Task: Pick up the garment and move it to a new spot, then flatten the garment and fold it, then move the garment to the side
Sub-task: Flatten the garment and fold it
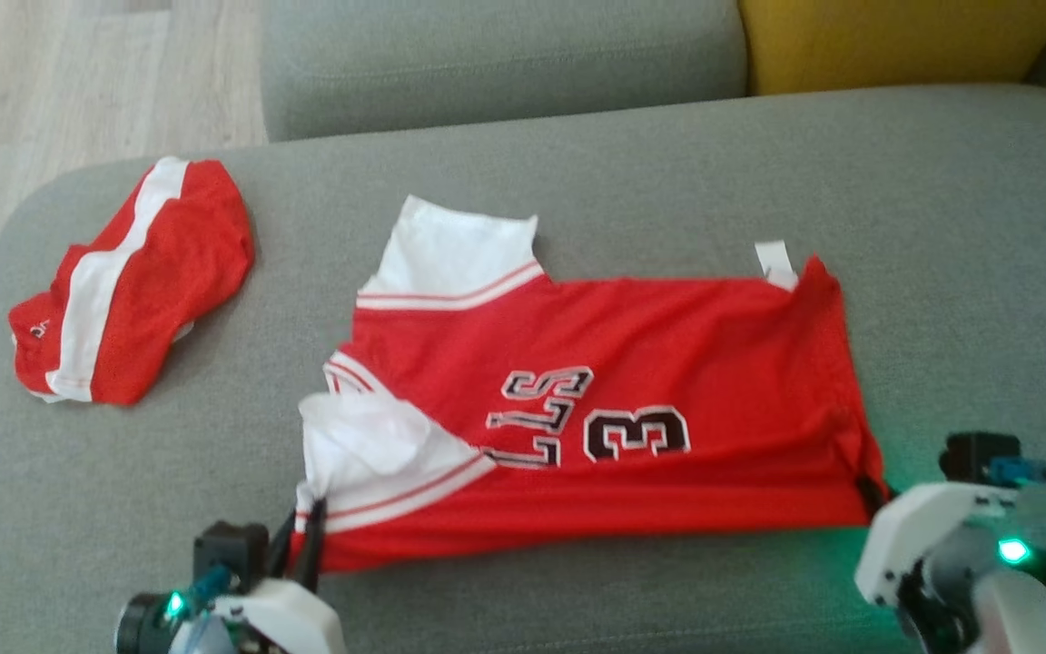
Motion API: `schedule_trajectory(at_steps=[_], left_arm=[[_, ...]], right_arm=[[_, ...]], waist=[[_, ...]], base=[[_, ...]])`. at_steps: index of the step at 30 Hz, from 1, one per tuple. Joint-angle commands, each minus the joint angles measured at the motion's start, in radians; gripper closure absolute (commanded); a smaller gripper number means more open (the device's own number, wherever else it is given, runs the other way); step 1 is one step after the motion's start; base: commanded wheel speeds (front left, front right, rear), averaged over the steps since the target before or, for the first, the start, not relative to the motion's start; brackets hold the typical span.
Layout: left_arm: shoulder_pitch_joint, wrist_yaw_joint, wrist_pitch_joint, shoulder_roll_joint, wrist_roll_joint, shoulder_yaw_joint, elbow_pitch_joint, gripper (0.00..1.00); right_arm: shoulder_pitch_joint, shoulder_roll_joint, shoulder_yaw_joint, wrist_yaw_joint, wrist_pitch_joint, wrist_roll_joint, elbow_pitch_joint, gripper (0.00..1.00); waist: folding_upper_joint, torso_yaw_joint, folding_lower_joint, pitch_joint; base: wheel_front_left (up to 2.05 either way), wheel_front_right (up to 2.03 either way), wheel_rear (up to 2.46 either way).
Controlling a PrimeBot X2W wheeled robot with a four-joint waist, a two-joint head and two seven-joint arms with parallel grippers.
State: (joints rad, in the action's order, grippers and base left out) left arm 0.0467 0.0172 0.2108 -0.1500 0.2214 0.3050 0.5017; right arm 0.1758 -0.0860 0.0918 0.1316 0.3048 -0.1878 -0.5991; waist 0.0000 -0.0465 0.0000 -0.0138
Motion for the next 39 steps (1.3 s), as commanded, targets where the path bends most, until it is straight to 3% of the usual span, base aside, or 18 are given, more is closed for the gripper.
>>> schedule_trajectory(at_steps=[1, 7, 8, 9, 10, 11, 16, 22, 29, 33, 39], left_arm=[[0.004, 0.003, -0.013, -0.034, -0.005, -0.033, -0.057, 1.00], [-0.040, 0.000, -0.063, -0.035, 0.005, -0.016, -0.114, 1.00], [-0.042, 0.000, -0.068, -0.035, 0.007, -0.014, -0.120, 1.00], [-0.044, -0.002, -0.075, -0.034, 0.009, -0.010, -0.123, 0.67], [-0.045, -0.005, -0.084, -0.033, 0.010, -0.005, -0.124, 0.37], [-0.046, -0.007, -0.090, -0.032, 0.010, 0.000, -0.125, 0.01], [-0.036, -0.010, -0.100, -0.033, 0.019, 0.007, -0.136, 0.00], [0.035, 0.015, 0.000, -0.028, 0.053, -0.062, -0.209, 0.00], [0.226, -0.041, 0.030, -0.044, 0.073, -0.087, -0.246, 0.00], [0.373, -0.087, -0.038, -0.071, 0.079, -0.070, -0.196, 0.00], [0.634, -0.143, -0.221, -0.140, 0.148, -0.011, -0.056, 0.00]], right_arm=[[-0.021, -0.033, 0.002, -0.001, 0.047, -0.013, 0.090, 1.00], [-0.102, -0.024, 0.039, -0.001, 0.143, -0.019, 0.226, 1.00], [-0.114, -0.020, 0.042, -0.001, 0.157, -0.013, 0.246, 0.91], [-0.124, -0.015, 0.046, -0.001, 0.165, -0.007, 0.265, 0.04], [-0.132, -0.009, 0.054, -0.001, 0.168, 0.000, 0.284, 0.00], [-0.137, -0.003, 0.060, -0.001, 0.168, 0.005, 0.300, 0.00], [-0.127, 0.022, 0.092, -0.001, 0.123, 0.025, 0.380, 0.00], [-0.055, 0.031, 0.076, -0.001, -0.028, 0.010, 0.432, 0.00], [0.072, 0.029, -0.015, -0.001, -0.203, -0.003, 0.424, 0.00], [0.142, 0.015, -0.055, -0.001, -0.239, 0.002, 0.405, 0.00], [0.254, 0.003, -0.104, -0.001, -0.262, 0.015, 0.382, 0.00]], waist=[[0.0000, 0.000, 0.0000, 0.012], [0.0000, 0.000, 0.0000, 0.016], [0.0000, 0.000, 0.0000, 0.015], [0.0000, 0.000, 0.0000, 0.015], [0.0000, -0.001, 0.0000, 0.014], [0.0000, -0.002, 0.0000, 0.013], [0.0000, -0.010, 0.0000, 0.005], [0.0000, -0.026, 0.0000, -0.019], [0.0000, -0.059, 0.0000, -0.084], [0.0000, -0.081, 0.0000, -0.140], [0.0000, -0.125, 0.0000, -0.239]], base=[[0.00, 0.00, 0.00], [0.00, 0.00, 0.00], [0.00, 0.00, 0.00], [0.00, 0.00, 0.00], [0.00, 0.00, 0.00], [0.00, 0.00, 0.00], [0.00, 0.00, 0.00], [0.00, 0.00, 0.00], [0.00, 0.00, 0.00], [0.00, 0.00, 0.00], [0.00, 0.00, 0.00]])
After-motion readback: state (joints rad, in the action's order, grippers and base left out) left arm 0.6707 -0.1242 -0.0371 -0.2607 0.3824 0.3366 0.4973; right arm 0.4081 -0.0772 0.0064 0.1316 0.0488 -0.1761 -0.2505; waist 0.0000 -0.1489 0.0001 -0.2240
